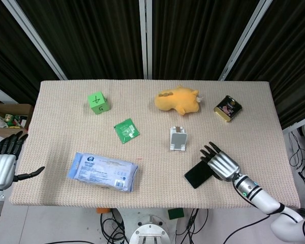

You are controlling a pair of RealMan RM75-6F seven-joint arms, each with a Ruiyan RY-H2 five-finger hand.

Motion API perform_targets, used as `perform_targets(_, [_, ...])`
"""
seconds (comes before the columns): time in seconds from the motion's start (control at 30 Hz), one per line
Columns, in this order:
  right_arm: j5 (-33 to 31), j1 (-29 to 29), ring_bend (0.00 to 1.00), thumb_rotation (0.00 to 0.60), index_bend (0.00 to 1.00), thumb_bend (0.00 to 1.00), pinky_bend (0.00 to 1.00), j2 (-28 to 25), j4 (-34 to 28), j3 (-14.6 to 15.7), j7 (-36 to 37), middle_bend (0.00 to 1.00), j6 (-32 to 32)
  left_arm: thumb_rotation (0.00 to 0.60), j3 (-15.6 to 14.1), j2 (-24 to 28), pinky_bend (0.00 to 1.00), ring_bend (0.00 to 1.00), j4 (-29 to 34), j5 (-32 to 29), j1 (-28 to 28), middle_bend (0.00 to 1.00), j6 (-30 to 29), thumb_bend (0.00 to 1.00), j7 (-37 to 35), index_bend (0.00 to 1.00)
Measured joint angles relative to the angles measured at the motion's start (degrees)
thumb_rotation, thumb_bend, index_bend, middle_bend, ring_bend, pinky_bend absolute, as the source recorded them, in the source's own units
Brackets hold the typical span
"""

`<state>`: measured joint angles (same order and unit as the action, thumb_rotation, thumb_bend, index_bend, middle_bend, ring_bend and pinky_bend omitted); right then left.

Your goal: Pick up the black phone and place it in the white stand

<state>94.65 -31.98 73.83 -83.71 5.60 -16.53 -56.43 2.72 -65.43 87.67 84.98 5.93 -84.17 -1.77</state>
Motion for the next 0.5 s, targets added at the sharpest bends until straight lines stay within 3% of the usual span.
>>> perform_targets(0.23, [3.3, 0.9, 0.40, 0.600, 0.84, 0.82, 0.01, -0.4, 2.1, 1.0, 5.2, 0.39, -4.3, 0.264, 0.0, -0.2, 0.09, 0.00, -0.4, 0.0, 0.0, 0.01, 0.1, 0.05, -0.5, 0.07])
perform_targets(0.5, [5.7, 2.1, 0.58, 0.600, 0.83, 0.82, 0.16, -1.0, 3.2, 1.2, 8.3, 0.59, -9.1, 0.282, -0.1, -0.3, 0.09, 0.00, -0.5, 0.0, 0.0, 0.01, 0.1, 0.05, -0.6, 0.07])
